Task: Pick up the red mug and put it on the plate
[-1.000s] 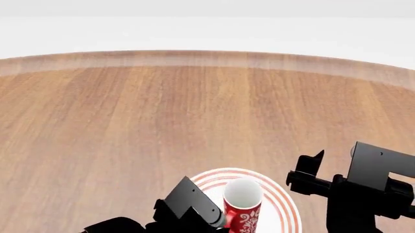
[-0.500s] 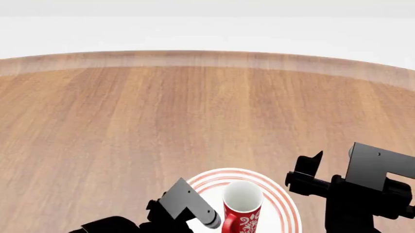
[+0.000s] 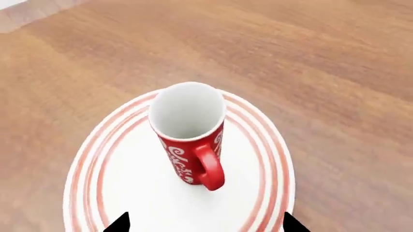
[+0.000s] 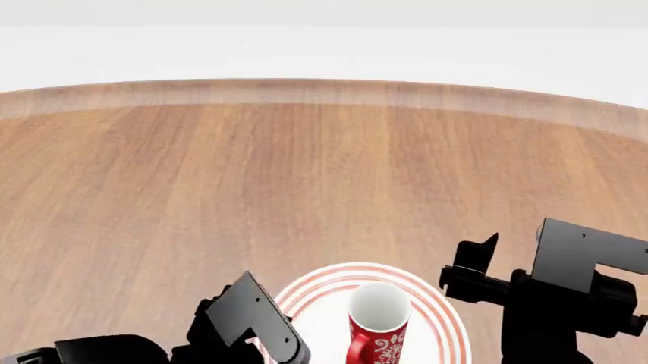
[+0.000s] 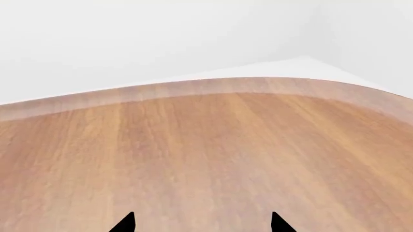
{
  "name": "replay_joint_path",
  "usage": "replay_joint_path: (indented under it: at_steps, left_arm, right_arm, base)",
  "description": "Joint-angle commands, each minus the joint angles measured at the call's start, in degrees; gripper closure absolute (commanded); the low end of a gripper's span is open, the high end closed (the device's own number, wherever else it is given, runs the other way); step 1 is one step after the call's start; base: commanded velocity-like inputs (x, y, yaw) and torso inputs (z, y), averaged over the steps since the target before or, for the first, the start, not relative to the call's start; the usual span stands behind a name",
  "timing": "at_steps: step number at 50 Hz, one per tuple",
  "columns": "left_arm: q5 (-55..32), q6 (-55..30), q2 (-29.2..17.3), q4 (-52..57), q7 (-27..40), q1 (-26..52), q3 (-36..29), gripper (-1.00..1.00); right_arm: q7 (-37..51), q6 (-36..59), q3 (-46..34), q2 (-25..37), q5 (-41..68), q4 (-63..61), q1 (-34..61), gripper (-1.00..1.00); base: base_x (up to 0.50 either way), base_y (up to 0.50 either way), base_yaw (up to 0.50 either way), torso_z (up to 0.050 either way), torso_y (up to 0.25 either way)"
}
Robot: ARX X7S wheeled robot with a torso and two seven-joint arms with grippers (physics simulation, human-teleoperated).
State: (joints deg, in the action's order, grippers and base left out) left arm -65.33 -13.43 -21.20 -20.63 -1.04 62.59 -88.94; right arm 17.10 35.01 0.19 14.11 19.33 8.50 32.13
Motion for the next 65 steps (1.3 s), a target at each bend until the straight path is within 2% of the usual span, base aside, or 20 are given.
replay_joint_path:
  at_steps: [1,5,10,21,23,25,26,27,28,31,33,46,61,63,65]
  left_arm:
    - [1.9,5.1,-8.0,11.0,5.5,-0.1,2.6,-1.00]
    - [0.4,7.0,-10.5,14.3,6.4,-0.2,4.7,-1.00]
    - [0.3,10.9,-12.9,16.7,10.6,-0.5,8.0,-1.00]
    - [-2.2,15.5,-13.9,19.6,21.2,-1.4,14.0,-1.00]
    - [0.3,16.9,-13.4,19.3,28.9,-1.8,15.2,-1.00]
    - [0.5,18.0,-13.3,19.2,29.9,-2.2,15.8,-1.00]
    - [2.2,19.3,-13.1,18.7,33.0,-2.6,16.5,-1.00]
    - [-0.2,19.1,-13.1,18.7,32.1,-2.8,17.2,-1.00]
    - [2.5,20.2,-12.9,18.4,35.1,-3.0,17.4,-1.00]
    - [2.7,20.5,-12.8,18.3,36.0,-3.2,17.7,-1.00]
    - [6.5,22.8,-12.9,18.5,40.0,-4.1,18.2,-1.00]
    - [10.6,26.4,-12.7,17.3,42.2,-6.4,18.7,-1.00]
    - [12.4,28.2,-14.9,21.6,43.1,-7.7,18.9,-1.00]
    - [12.8,28.3,-14.8,21.4,43.2,-7.8,18.9,-1.00]
    - [12.8,28.4,-14.7,21.1,43.0,-7.8,18.9,-1.00]
  right_arm:
    - [-0.1,0.0,-0.6,0.1,0.2,-0.6,0.0,-1.00]
    - [-0.9,-0.4,-1.4,0.2,0.2,-1.5,-0.3,-1.00]
    - [-0.8,-0.5,-1.7,0.2,0.2,-1.6,-0.2,-1.00]
    - [-2.6,-3.1,-3.2,1.0,0.2,-7.0,-2.5,-1.00]
    - [-3.4,-4.7,-3.7,1.2,0.0,-8.5,-3.2,-1.00]
    - [-4.2,-6.1,-4.6,1.6,-0.4,-9.7,-3.9,-1.00]
    - [-4.3,-6.6,-4.8,1.6,-0.7,-10.0,-4.1,-1.00]
    - [-4.3,-6.8,-5.3,1.8,-1.1,-10.4,-4.2,-1.00]
    - [-4.2,-7.1,-5.7,1.8,-1.5,-10.9,-4.4,-1.00]
    - [-4.6,-9.1,-6.6,2.2,-2.5,-12.0,-5.1,-1.00]
    - [-4.6,-11.1,-7.8,2.6,-3.9,-14.4,-6.2,-1.00]
    - [-3.2,-18.7,-10.4,3.6,-8.6,-22.6,-9.6,-1.00]
    - [-1.7,-19.1,-11.1,4.3,-10.2,-29.4,-10.6,-1.00]
    - [1.7,-18.7,-14.3,4.8,-17.8,-29.3,-10.4,-1.00]
    - [0.4,-18.9,-14.4,4.8,-16.1,-30.0,-10.6,-1.00]
  base:
    - [0.00,0.00,0.00,0.000,0.000]
    - [0.00,0.00,0.00,0.000,0.000]
    - [0.00,0.00,0.00,0.000,0.000]
    - [0.00,0.00,0.00,0.000,0.000]
    - [0.00,0.00,0.00,0.000,0.000]
    - [0.00,0.00,0.00,0.000,0.000]
    - [0.00,0.00,0.00,0.000,0.000]
    - [0.00,0.00,0.00,0.000,0.000]
    - [0.00,0.00,0.00,0.000,0.000]
    - [0.00,0.00,0.00,0.000,0.000]
    - [0.00,0.00,0.00,0.000,0.000]
    - [0.00,0.00,0.00,0.000,0.000]
    - [0.00,0.00,0.00,0.000,0.000]
    - [0.00,0.00,0.00,0.000,0.000]
    - [0.00,0.00,0.00,0.000,0.000]
